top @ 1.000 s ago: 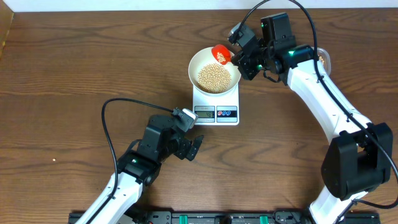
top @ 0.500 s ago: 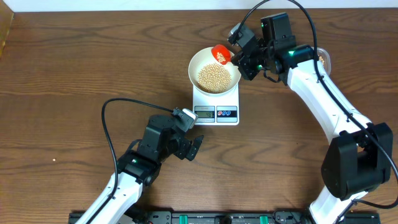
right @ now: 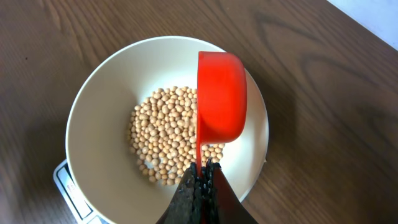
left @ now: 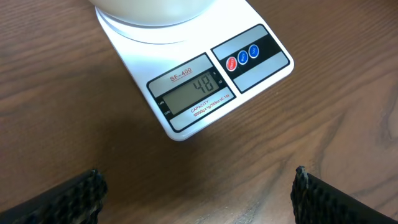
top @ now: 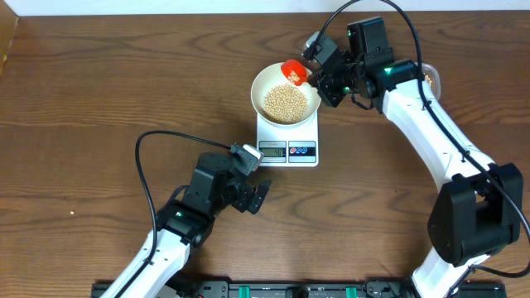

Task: Scoop item into bowl and weigh 50g on scale
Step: 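Tilt the red scoop to pour chickpeas into the bowl, then carry the red scoop right back over the chickpea tub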

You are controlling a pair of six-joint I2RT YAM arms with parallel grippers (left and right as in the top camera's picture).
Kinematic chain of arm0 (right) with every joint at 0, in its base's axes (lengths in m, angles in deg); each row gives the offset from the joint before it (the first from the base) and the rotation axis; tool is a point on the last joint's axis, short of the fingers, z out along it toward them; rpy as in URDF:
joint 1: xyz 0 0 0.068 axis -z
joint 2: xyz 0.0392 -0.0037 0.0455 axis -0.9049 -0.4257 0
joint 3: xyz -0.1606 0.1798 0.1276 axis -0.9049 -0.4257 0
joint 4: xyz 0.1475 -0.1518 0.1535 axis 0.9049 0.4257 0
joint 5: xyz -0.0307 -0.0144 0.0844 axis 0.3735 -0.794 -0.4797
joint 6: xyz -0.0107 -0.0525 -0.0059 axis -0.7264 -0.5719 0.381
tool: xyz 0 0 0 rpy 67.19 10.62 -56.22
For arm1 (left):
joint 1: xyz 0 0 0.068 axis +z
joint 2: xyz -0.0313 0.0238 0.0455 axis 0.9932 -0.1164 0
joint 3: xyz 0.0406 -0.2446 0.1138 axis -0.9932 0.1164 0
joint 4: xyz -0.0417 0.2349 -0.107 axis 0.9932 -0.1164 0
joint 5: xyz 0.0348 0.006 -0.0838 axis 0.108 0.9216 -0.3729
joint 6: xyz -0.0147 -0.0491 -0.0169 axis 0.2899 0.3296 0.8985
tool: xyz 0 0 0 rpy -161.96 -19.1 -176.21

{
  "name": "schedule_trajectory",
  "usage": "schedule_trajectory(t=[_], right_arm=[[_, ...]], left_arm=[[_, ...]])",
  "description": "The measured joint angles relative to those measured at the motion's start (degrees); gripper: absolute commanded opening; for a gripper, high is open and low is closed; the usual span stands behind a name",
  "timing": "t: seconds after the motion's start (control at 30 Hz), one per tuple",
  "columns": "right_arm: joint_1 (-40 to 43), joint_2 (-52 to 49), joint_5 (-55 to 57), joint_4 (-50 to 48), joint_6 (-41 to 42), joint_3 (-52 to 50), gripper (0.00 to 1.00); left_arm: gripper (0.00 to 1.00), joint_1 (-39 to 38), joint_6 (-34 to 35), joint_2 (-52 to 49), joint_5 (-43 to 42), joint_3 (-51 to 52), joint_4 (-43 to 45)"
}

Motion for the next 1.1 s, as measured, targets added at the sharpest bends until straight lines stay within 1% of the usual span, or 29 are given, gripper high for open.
schedule_trajectory(t=[0.37,0.87,1.1], right_arm=[[0.0,0.0,-0.2,-0.1,0.4,0.0,0.01],[0.3,0.0,-6.1,-1.7,6.0,0.0,0.01],[2.0,0.0,-9.3,-2.2,8.4,0.0,0.01]], left_arm=[[0.97,0.0,0.0,0.0,0.0,0.0,0.0],[0.97,0.0,0.0,0.0,0.0,0.0,0.0],[0.97,0.0,0.0,0.0,0.0,0.0,0.0]])
